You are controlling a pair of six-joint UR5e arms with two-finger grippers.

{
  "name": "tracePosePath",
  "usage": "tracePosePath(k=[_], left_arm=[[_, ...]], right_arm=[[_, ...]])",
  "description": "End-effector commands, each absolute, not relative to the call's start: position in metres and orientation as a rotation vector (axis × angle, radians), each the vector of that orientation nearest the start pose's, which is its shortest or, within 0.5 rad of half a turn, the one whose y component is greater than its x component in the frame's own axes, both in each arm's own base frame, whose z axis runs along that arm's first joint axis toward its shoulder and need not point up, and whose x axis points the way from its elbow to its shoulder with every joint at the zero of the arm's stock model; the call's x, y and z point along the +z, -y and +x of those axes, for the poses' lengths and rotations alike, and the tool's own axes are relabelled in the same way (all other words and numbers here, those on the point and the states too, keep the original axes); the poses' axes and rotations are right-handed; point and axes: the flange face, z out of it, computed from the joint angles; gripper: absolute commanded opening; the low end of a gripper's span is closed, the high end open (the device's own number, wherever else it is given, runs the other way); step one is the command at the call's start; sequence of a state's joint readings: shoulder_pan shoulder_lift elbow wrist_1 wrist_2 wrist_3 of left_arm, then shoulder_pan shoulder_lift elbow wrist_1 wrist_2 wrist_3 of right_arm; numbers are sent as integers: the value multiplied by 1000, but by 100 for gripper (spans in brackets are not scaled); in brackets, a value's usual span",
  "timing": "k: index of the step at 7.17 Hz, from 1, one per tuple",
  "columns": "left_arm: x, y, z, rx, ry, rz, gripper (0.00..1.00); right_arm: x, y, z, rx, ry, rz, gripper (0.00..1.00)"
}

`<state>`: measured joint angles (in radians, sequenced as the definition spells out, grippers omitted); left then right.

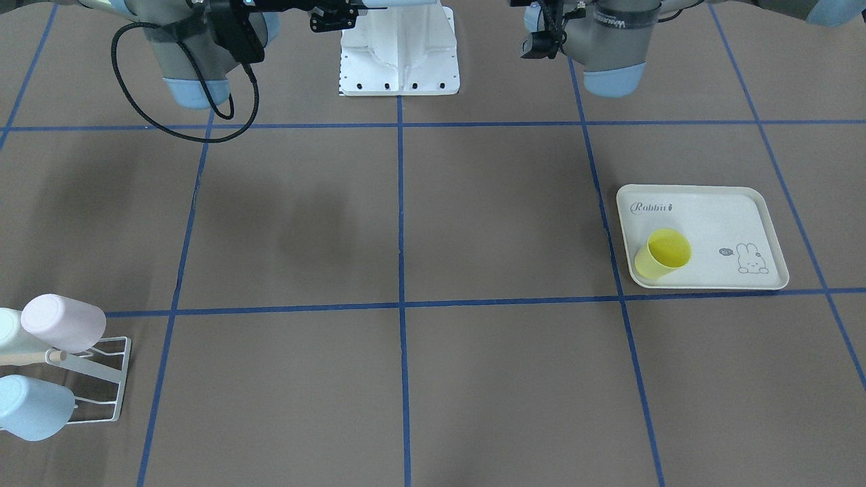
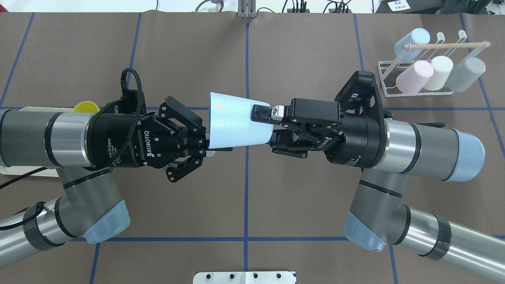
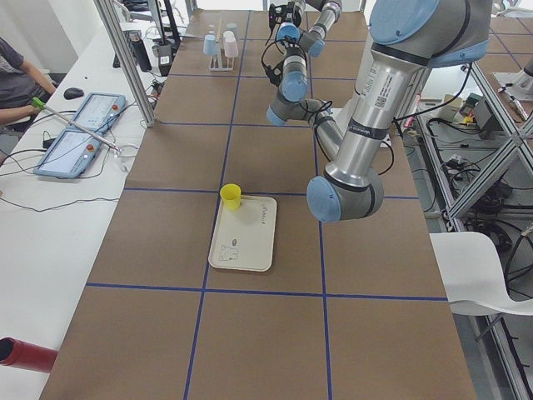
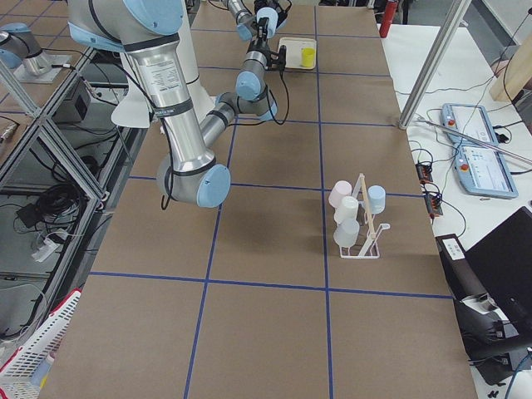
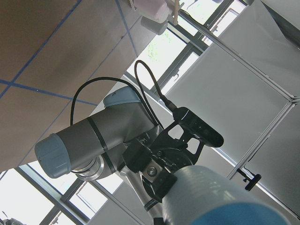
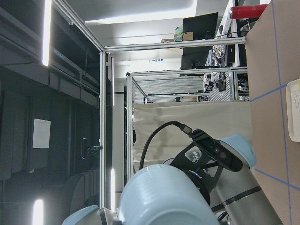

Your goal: Transfer IKEA cup to right arm and place on rack

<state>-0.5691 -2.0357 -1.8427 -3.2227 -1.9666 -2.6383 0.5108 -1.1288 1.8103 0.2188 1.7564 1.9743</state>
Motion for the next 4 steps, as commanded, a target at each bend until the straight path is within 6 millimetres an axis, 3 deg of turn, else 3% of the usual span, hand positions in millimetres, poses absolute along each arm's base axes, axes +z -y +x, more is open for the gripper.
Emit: tracePosePath(k=[1,4], left_arm=[[142,333,343,-348,-2217,-748,99],[142,336,338,-350,-2225,-727,100]], right_arm=[[160,330,-352,173,2460,55,55],[166,330,-351,171,2475,59,55]])
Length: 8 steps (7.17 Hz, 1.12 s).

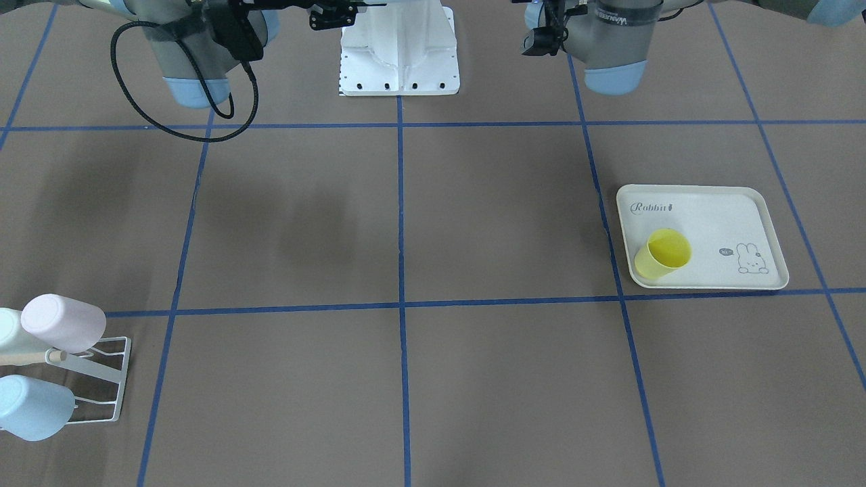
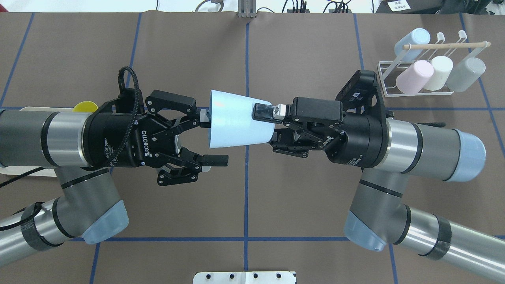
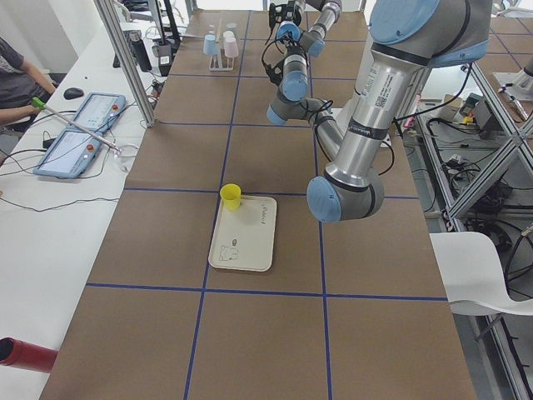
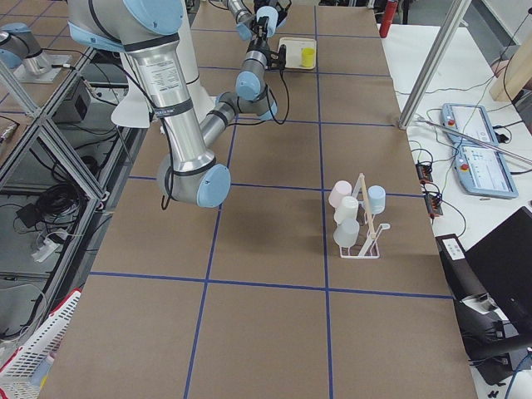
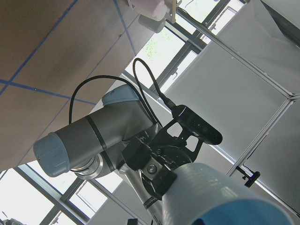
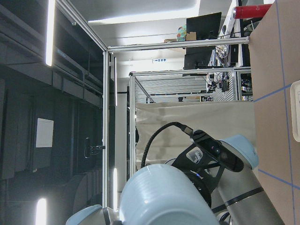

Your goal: Transfer IKEA cup to right arm and place on rack

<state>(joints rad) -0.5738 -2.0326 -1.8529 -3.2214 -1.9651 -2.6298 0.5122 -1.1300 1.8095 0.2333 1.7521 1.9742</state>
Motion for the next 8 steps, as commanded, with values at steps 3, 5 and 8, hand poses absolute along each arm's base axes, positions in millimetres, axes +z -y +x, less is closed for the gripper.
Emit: tracePosePath(k=[3,5,8], left_arm=[[186,372,305,-470,-2188,-565,100],[253,388,286,-425,-2047,-269,100],[275,453,216,-379,-1723,-82,100]], right_arm=[[174,343,-340,192,2454,118,53],[212,392,-332,248,2312,270,53],[233,457,-298,113,1962,465,52]])
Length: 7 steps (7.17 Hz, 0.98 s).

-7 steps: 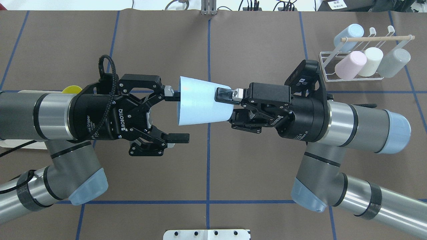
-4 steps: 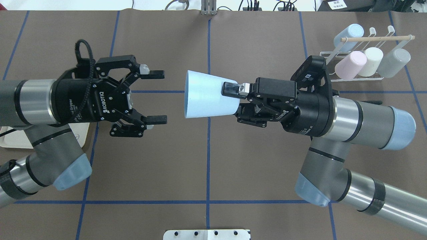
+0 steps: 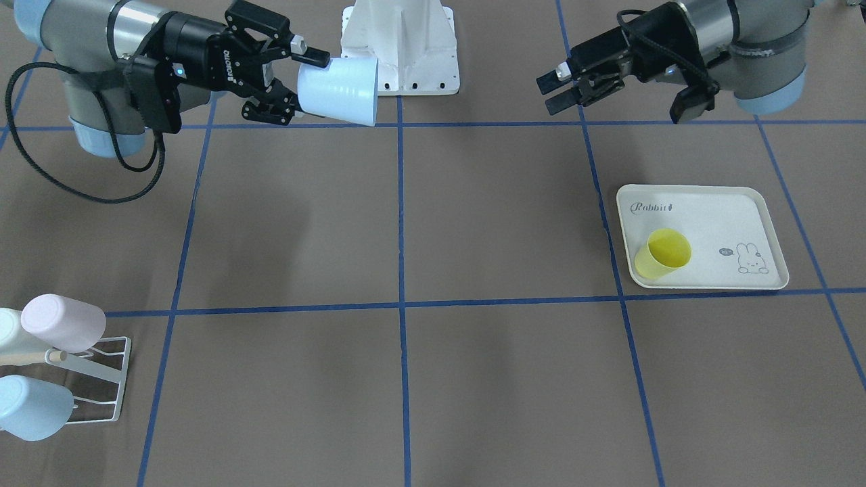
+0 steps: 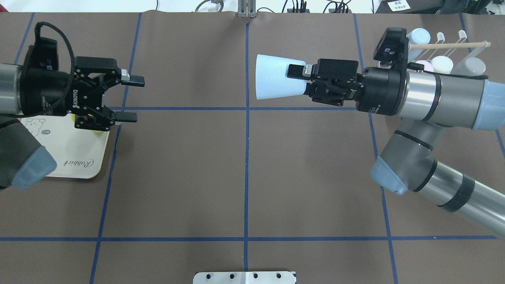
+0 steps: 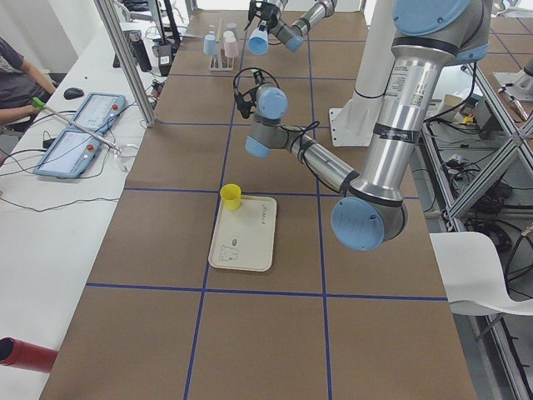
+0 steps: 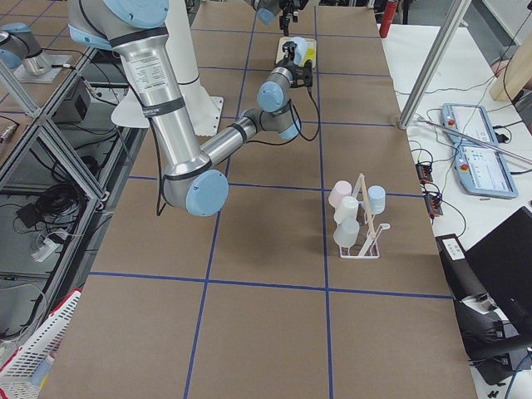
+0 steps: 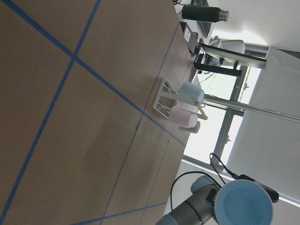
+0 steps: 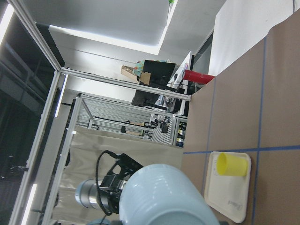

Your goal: Transfer IKEA cup to right arm and place on rack

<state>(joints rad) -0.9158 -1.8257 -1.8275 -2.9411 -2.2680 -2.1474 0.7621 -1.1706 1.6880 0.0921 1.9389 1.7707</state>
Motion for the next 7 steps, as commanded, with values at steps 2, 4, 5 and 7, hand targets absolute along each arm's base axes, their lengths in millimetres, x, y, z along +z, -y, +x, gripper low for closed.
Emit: tracePosePath(k=[2,4,5,7], left_arm=[[291,477,214,-357,-1575,26,100],[306,495,203,-347,-1466,90,100],[314,503,195,-343,-1413,120,100],[326,519,178,-326,-1315,165,100]], right_arm=[[238,508,-247,13,1696,497,49],[242,552,-191,-49,1487,523,49],[253,571,-166,-67,1378,541,49],[274,605,-110,-123,1177,552,49]])
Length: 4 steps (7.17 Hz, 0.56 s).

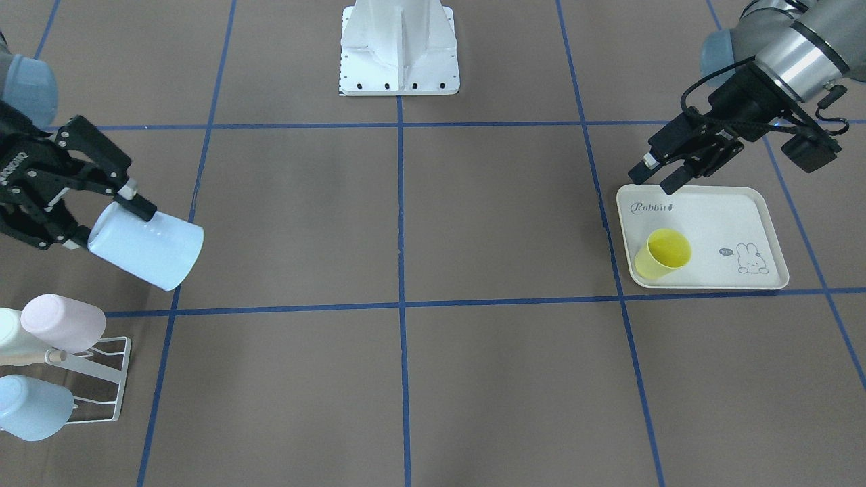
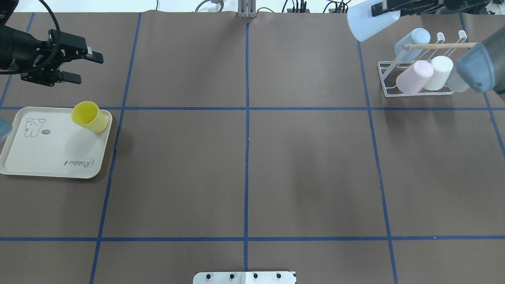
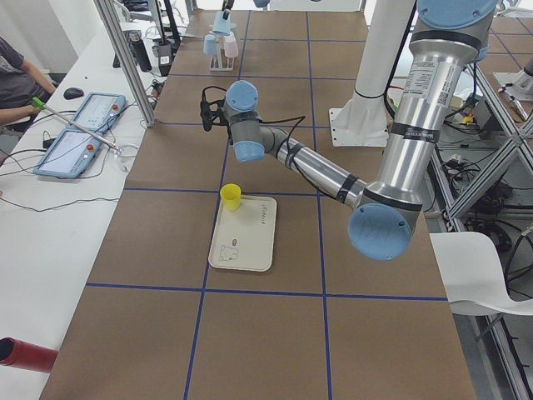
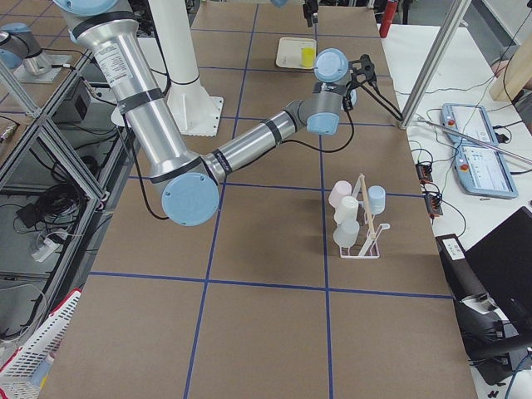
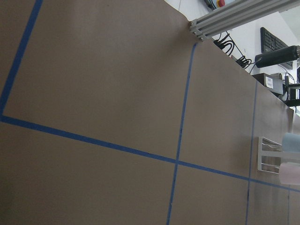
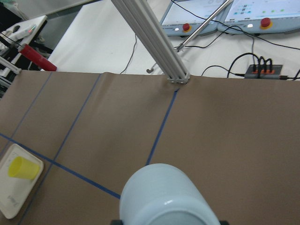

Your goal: Transfer IKEA cup to right arm and place on rack

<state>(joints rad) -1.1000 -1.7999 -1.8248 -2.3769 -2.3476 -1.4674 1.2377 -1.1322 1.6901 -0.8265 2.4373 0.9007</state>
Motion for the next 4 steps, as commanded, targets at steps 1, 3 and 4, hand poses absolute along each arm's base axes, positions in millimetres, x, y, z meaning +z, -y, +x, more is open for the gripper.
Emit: tracePosePath(k=[1,3,4], left_arm=[[337,523,169,-326,-1259,196,100],[354,521,165,-320,-1211,216,100],[356,520,166,-320,-1209,213,100]], right_arm=[[292,620,-92,-156,1083,543,49],[306,666,-63,-240,931,494,49],[331,690,-59,-274,842,481,49]])
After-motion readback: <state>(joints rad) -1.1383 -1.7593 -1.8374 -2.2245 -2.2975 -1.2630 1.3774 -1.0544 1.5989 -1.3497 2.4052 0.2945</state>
